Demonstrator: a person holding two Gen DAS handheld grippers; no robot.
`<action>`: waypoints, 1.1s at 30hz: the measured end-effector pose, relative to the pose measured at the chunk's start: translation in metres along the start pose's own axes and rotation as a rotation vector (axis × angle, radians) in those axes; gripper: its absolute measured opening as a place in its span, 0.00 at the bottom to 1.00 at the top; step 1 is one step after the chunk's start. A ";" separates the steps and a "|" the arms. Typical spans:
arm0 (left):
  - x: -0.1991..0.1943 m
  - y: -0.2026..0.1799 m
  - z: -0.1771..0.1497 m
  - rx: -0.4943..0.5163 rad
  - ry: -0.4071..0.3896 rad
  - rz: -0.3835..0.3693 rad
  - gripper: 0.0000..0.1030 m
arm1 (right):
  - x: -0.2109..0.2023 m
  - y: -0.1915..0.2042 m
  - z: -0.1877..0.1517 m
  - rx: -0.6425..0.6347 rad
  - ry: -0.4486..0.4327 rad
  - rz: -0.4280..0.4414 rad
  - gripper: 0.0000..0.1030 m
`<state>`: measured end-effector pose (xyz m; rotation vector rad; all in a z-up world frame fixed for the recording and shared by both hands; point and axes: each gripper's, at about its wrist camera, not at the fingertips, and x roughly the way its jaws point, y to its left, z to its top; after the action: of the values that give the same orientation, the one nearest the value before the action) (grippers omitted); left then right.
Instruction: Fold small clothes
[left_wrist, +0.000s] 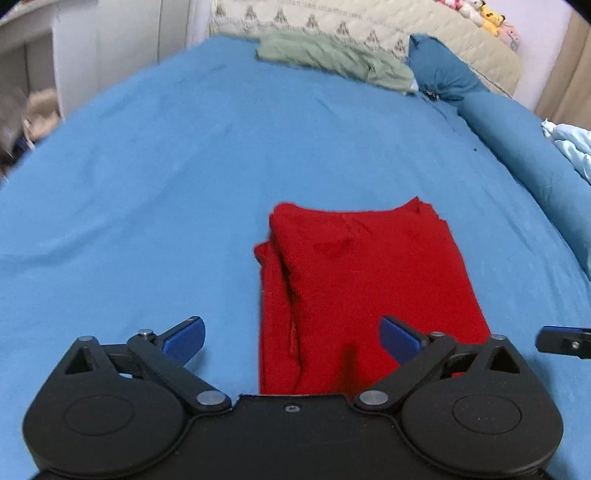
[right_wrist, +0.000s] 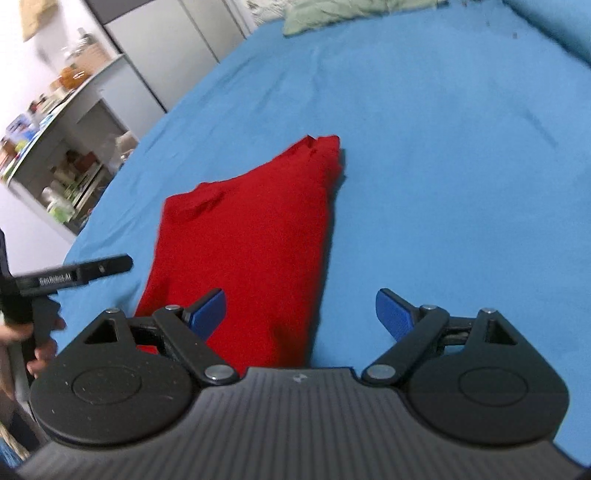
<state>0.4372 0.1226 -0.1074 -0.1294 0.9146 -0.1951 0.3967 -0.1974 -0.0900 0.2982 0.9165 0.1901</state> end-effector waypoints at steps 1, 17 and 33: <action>0.012 0.003 0.002 -0.009 0.020 0.001 0.91 | 0.010 -0.003 0.004 0.026 0.005 0.007 1.00; 0.037 -0.009 -0.001 -0.008 0.021 -0.090 0.27 | 0.082 0.008 0.002 0.044 0.014 0.080 0.41; -0.110 -0.147 -0.087 0.122 -0.044 -0.222 0.22 | -0.125 -0.005 -0.066 -0.055 -0.075 0.121 0.38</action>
<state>0.2863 0.0015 -0.0464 -0.1216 0.8421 -0.4516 0.2696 -0.2263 -0.0352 0.3084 0.8185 0.3130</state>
